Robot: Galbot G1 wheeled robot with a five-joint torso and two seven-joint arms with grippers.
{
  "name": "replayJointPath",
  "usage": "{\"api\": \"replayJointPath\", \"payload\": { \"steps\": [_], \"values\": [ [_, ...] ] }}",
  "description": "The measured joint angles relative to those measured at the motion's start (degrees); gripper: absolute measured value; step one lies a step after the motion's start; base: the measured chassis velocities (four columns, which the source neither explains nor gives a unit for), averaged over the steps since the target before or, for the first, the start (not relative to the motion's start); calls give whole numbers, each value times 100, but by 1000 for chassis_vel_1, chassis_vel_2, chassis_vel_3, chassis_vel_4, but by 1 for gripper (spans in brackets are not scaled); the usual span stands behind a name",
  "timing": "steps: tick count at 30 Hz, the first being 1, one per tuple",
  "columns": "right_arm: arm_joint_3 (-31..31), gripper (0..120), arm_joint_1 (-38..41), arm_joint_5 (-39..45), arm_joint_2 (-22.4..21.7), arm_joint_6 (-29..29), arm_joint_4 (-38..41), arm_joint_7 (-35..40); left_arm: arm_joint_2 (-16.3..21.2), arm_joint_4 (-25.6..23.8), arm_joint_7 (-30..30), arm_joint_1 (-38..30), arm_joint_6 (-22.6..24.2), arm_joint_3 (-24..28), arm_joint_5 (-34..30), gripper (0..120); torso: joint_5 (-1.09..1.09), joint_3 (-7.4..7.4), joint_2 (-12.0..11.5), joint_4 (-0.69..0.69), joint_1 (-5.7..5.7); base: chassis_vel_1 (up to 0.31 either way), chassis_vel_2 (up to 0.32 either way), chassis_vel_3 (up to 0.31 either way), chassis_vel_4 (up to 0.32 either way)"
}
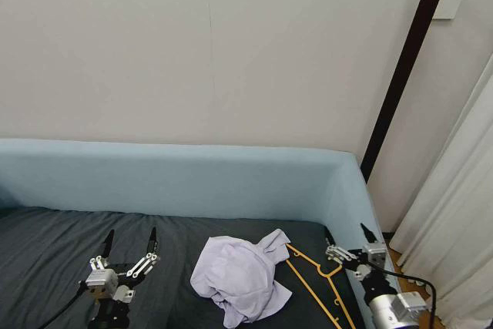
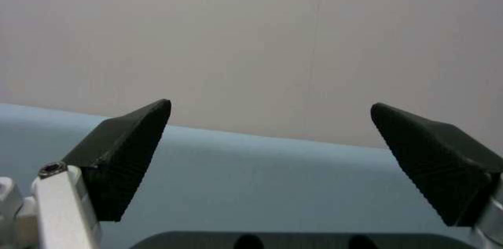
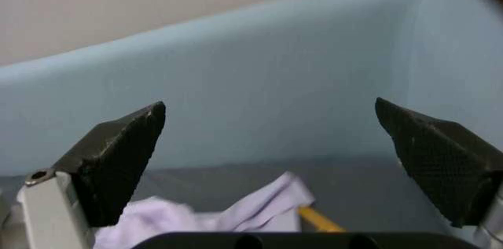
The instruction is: Pick up the clothes from the sofa and hang them on the clothes hanger.
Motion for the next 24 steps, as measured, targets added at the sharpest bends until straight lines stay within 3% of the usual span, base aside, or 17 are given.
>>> {"api": "replayJointPath", "payload": {
  "steps": [2, 4, 7, 9, 13, 24],
  "values": [
    [-391, 100, 521, 974, 125, -506, -225, 477, -44, -19, -15, 61, -1, -156, 0, 100, 1, 0, 0, 1, 0, 0, 0, 0, 0],
    [-502, 100, 689, 1244, 170, -639, -313, 599, -55, -19, -15, 78, -4, -208, 0, 100, 1, 0, -1, 3, 0, 0, 0, 0, 0],
    [-884, 100, 1329, 2072, 410, -1319, -828, 1000, -64, 166, -20, 86, -84, -464, 78, 100, -1, 1, 0, 1, 0, 0, 0, 0, 0],
    [-901, 100, 1364, 2097, 430, -1355, -873, 1013, -63, 192, -23, 83, -94, -488, 90, 100, -1, 1, 0, 1, 1, 0, 0, 0, 0],
    [-1156, 100, 1971, 2326, 999, -1824, -1955, 1096, -89, 402, -24, 102, -176, -719, 137, 100, -1, 0, -1, 0, 0, 0, 0, 0, 0],
    [-1190, 100, 2108, 2255, 1866, -2071, -3057, 1134, -144, 425, -131, 89, -140, -664, 238, 100, 1, 0, -1, 0, 0, 0, 0, 0, 0]
  ]
}}
